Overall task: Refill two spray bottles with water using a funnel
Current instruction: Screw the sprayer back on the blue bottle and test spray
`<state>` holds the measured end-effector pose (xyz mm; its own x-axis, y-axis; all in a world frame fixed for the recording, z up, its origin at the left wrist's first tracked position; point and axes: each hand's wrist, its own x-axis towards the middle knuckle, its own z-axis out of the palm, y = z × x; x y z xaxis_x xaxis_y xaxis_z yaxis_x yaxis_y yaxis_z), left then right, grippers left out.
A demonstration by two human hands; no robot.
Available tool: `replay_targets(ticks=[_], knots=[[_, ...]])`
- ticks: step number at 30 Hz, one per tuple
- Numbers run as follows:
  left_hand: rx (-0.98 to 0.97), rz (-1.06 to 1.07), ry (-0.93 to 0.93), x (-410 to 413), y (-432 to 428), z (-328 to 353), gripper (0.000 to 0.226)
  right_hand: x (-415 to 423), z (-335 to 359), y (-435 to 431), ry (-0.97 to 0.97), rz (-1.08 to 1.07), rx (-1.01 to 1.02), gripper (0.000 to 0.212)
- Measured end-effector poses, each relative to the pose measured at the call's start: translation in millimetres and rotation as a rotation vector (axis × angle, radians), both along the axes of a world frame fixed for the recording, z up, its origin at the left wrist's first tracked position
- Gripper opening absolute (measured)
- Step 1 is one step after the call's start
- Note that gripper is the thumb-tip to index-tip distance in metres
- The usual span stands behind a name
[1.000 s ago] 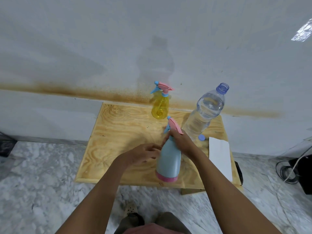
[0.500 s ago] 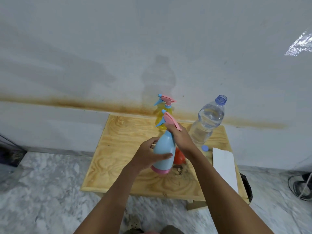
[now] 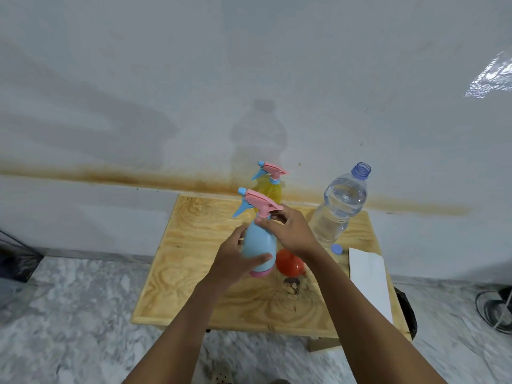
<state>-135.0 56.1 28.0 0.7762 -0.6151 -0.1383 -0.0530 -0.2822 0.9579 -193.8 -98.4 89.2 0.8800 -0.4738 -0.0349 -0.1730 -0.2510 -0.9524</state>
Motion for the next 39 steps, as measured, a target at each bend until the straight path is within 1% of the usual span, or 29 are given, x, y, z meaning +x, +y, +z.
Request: replay_targets(ticks=[5,8,10,13,15,18,20,25,30,32,35,39], knots=[[0.028,0.082,-0.140,14.5,-3.3,-3.4,0.073,12.4,-10.0,5.6,-0.017,-0.070,0.052,0.039],[0.082,0.103,-0.247,29.5,-3.4,-9.7,0.077,22.2,-20.1,6.3,0.008,-0.079,0.103,0.027],[0.096,0.107,-0.288,39.6,-4.9,-12.9,0.077,34.0,-26.6,6.6,0.023,-0.086,0.088,0.027],[0.119,0.122,-0.264,60.9,-12.6,-21.9,0.073,58.7,-36.9,6.5,0.045,-0.107,0.001,0.032],[0.131,0.129,-0.234,79.1,-19.9,-30.3,0.073,76.5,-44.2,5.4,0.044,-0.123,-0.034,0.029],[0.134,0.135,-0.172,106.9,-31.7,-46.9,0.077,103.0,-62.0,2.4,0.064,-0.186,-0.035,0.030],[0.102,0.127,-0.131,123.0,-39.4,-58.1,0.076,118.2,-76.0,-0.3,0.058,-0.228,-0.039,0.030],[0.070,0.130,-0.141,154.1,-53.0,-80.9,0.074,145.8,-97.7,-3.3,0.063,-0.272,-0.049,0.032],[0.033,0.148,-0.144,167.2,-59.9,-91.4,0.068,160.8,-99.5,-4.1,0.050,-0.262,-0.129,0.025],[0.022,0.147,-0.134,171.0,-61.3,-95.6,0.065,163.9,-98.0,-6.2,0.062,-0.267,-0.129,0.026],[-0.006,0.156,-0.141,175.9,-64.7,-100.3,0.067,166.9,-100.8,-7.5,0.083,-0.277,-0.148,0.033],[-0.009,0.149,-0.167,183.4,-67.9,-105.2,0.064,172.8,-105.9,-5.3,0.064,-0.316,-0.132,0.036]])
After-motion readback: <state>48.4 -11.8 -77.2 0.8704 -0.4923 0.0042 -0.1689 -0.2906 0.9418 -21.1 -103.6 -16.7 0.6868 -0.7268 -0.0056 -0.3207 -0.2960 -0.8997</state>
